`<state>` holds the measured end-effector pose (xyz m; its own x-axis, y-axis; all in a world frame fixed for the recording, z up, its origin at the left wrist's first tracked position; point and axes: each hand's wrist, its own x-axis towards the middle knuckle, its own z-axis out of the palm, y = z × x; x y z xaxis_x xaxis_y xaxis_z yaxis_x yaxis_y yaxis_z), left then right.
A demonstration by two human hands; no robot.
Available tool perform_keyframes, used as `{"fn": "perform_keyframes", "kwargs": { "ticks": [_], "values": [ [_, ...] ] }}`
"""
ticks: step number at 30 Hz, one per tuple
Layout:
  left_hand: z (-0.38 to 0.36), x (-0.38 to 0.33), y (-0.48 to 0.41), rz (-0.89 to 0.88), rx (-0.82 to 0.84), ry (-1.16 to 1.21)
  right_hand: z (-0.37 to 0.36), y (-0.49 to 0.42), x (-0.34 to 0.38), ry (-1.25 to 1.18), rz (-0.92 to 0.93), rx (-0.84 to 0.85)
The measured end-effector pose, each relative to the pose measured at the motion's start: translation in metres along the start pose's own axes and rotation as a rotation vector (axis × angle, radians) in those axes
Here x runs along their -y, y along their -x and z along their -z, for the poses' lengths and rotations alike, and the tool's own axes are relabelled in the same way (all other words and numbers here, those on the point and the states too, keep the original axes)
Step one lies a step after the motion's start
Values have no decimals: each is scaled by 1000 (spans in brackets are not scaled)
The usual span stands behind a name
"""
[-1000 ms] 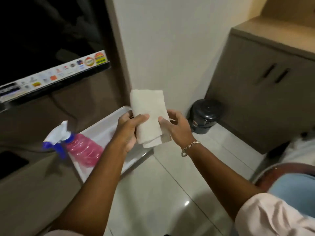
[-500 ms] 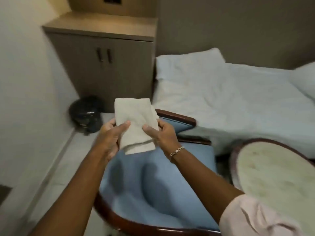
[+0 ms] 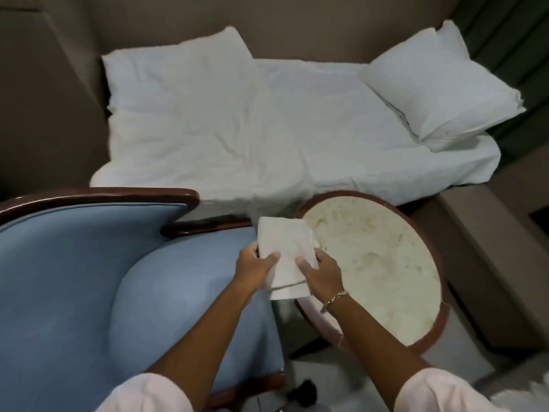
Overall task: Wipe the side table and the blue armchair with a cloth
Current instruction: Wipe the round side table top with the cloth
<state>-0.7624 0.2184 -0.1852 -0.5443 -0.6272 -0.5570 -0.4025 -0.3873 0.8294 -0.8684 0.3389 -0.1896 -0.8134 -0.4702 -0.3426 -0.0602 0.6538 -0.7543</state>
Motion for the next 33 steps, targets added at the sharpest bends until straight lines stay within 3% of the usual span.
{"fn": "perform_keyframes", "kwargs": {
  "ticks": [7,10,12,14,17,20,22,25,27,29,30,31,33],
  "values": [
    [-171,15,-69,-9,141,-236,104,-107,-115,88,-115,-78],
    [-238,43,-119,33,110,-298,132,-180,-186,129,-170,63],
    [-262,74,-155,44,82,-510,135,-219,-229,383,-91,153],
    [-270,108,-181,8,128,-807,124,-246,-258,673,113,191],
    [-274,137,-209,-55,171,-1159,86,-268,-258,721,260,186],
    [-280,139,-231,-37,155,-1226,61,-307,-238,732,371,122],
    [-285,134,-243,24,187,-1237,63,-362,-225,716,311,49],
    [-293,130,-253,144,213,-1229,67,-435,-206,600,71,-113],
    [-296,124,-255,211,244,-1227,55,-446,-191,661,213,13],
    [-297,116,-253,259,264,-1238,43,-431,-185,798,600,278],
    [-299,111,-253,278,272,-1243,45,-429,-187,847,707,337],
    [-299,108,-253,297,282,-1245,54,-434,-192,860,715,314],
    [-299,104,-254,319,283,-1239,87,-457,-210,805,506,103]
  ]
}}
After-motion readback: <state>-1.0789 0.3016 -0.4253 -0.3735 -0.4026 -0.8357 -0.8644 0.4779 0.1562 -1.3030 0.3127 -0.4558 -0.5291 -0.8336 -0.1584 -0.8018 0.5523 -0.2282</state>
